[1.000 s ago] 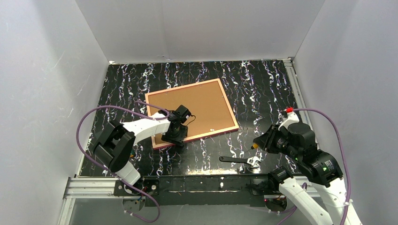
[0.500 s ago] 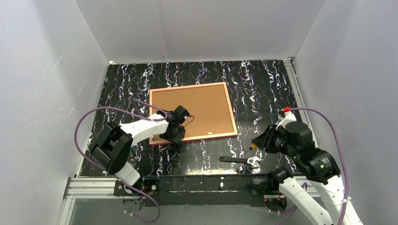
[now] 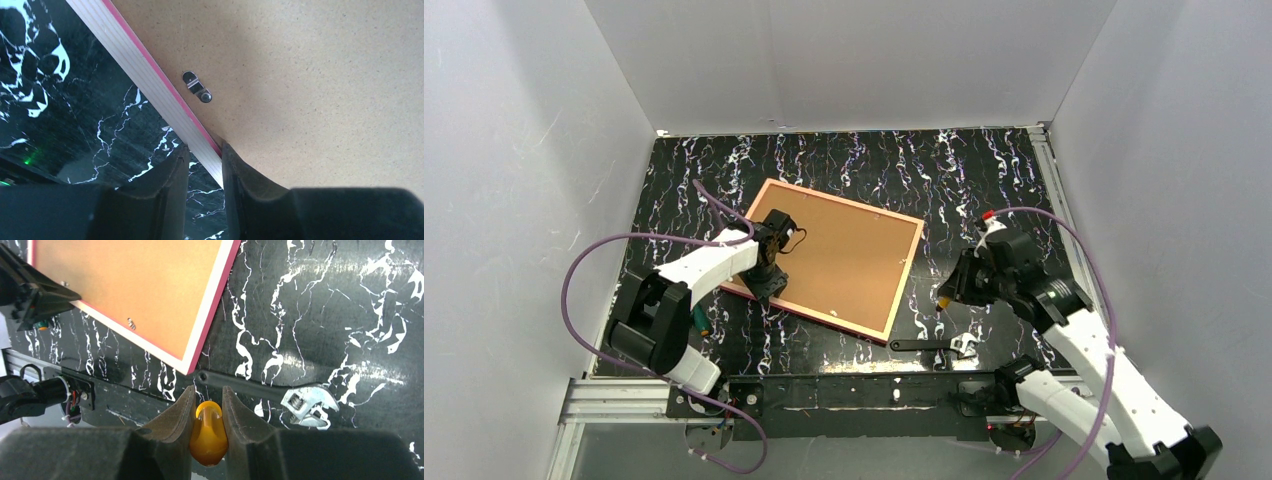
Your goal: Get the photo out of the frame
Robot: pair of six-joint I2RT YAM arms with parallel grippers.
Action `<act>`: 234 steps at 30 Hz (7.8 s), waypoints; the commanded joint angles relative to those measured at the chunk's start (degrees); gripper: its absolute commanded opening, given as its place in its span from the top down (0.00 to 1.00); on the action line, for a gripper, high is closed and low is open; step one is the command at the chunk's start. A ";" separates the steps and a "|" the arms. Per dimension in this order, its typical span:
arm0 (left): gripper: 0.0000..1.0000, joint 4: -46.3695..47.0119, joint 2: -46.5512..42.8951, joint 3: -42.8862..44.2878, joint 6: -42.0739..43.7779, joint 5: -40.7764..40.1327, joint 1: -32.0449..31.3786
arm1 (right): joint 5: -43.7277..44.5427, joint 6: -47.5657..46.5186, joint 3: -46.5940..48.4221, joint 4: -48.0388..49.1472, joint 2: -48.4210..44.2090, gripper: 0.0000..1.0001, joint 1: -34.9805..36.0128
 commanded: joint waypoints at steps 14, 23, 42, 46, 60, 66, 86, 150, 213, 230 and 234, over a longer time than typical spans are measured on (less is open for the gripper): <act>1.00 -7.38 4.90 0.15 13.52 5.71 2.16 | 8.97 -8.59 5.23 24.43 24.55 0.99 1.70; 1.00 -7.52 6.28 0.42 12.59 6.68 3.55 | 7.02 -10.36 3.33 28.77 29.35 0.99 2.44; 1.00 -8.56 9.56 2.69 14.38 8.28 5.44 | 12.70 -12.79 -2.41 28.32 26.62 0.99 3.04; 1.00 -8.74 9.91 2.92 14.36 8.22 5.44 | 14.28 -13.85 -2.29 27.59 25.72 0.99 3.05; 1.00 -8.75 10.23 2.76 14.53 8.82 5.48 | 9.96 -10.81 -5.31 36.89 27.43 0.99 3.04; 1.00 -8.40 11.00 2.63 14.35 9.92 5.48 | 10.48 -8.68 -6.33 40.85 27.50 0.99 3.04; 0.32 -8.70 5.71 3.91 16.77 14.72 5.49 | 17.32 -6.69 -11.76 20.33 2.05 0.99 3.07; 1.00 -9.58 28.25 30.34 58.79 1.94 8.98 | 8.56 -3.75 -14.80 18.36 -6.59 0.99 3.05; 0.60 1.16 -13.03 -19.55 -0.07 20.45 7.89 | 12.08 -15.88 12.04 27.99 37.55 0.99 15.52; 1.00 -1.05 -12.83 -20.23 -3.17 18.26 7.33 | 10.53 -17.01 13.41 29.61 40.96 0.99 14.53; 1.00 -1.10 -12.49 -20.24 -3.28 18.24 7.23 | 8.26 -16.46 12.85 31.04 41.81 0.99 12.69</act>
